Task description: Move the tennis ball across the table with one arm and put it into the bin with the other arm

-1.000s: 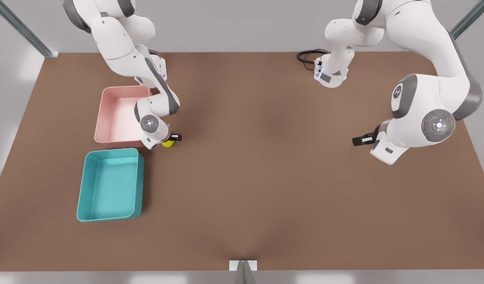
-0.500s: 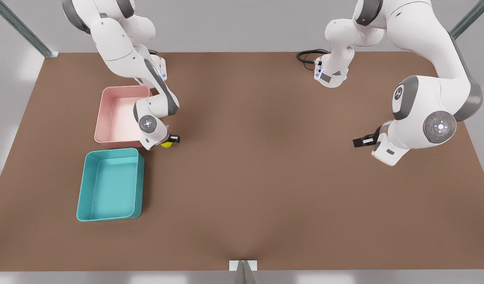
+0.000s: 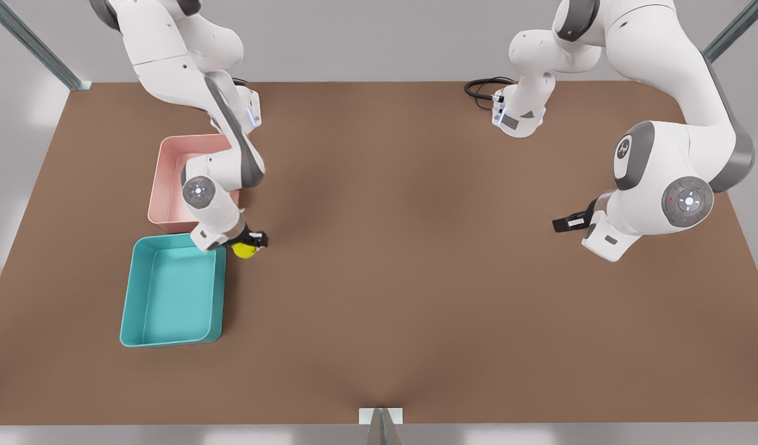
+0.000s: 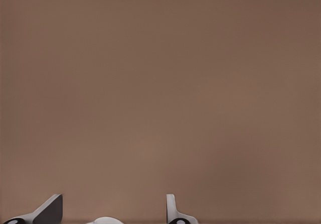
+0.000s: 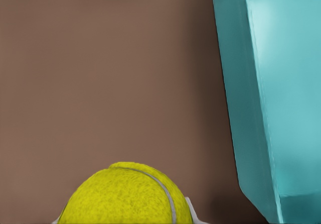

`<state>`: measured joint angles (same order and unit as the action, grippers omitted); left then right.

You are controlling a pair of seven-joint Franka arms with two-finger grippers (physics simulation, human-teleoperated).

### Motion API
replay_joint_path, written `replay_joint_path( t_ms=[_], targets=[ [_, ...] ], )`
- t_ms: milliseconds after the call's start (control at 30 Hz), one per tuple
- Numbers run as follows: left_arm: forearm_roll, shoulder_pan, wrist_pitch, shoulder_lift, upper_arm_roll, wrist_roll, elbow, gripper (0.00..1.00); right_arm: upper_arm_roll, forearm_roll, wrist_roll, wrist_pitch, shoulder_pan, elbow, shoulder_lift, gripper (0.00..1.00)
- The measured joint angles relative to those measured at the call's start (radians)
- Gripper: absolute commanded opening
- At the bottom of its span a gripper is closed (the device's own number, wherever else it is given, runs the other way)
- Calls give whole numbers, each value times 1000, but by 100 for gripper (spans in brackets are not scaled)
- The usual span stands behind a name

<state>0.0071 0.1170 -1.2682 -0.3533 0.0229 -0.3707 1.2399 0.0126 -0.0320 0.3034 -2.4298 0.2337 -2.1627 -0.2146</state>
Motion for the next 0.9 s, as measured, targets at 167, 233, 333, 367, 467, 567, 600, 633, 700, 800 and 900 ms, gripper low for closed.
replay_joint_path(
  t_ms=[167, 233, 333, 367, 467, 567, 600, 633, 700, 800, 900],
  targets=[
    [1, 2, 17, 3, 2, -1, -3, 100, -43, -103, -131, 109, -185, 160, -51, 62],
    [1, 1, 19, 2, 2, -1, -3, 100, -51, -121, -191, 136, -241, 192, -99, 62],
    [1, 1, 20, 1, 2, -1, -3, 100, -53, -137, -266, 163, -263, 222, -147, 100],
    [1, 1, 20, 1, 2, -1, -3, 100, -53, -141, -287, 169, -264, 229, -155, 100],
    [0, 0, 20, 0, 2, -1, -3, 100, -52, -145, -345, 183, -262, 236, -164, 100],
    [0, -3, 19, -1, 2, -2, -3, 100, -46, -124, -390, 236, -248, 336, -195, 100],
    [-1, -3, 19, -1, 2, -2, -3, 100, -45, -106, -395, 297, -222, 429, -217, 100],
    [-1, -3, 19, -1, 2, -2, -3, 100, -43, -92, -398, 372, -190, 517, -227, 100],
    [-2, -4, 19, -2, 2, -2, -3, 100, -15, -74, -398, 522, -147, 594, -154, 100],
    [-7, -2, 12, -4, 2, -2, -3, 100, 24, -66, -391, 693, -155, 594, 76, 100],
    [-11, 1, 4, -3, 2, -2, -3, 100, 32, -64, -385, 817, -198, 567, 190, 100]
  ],
)
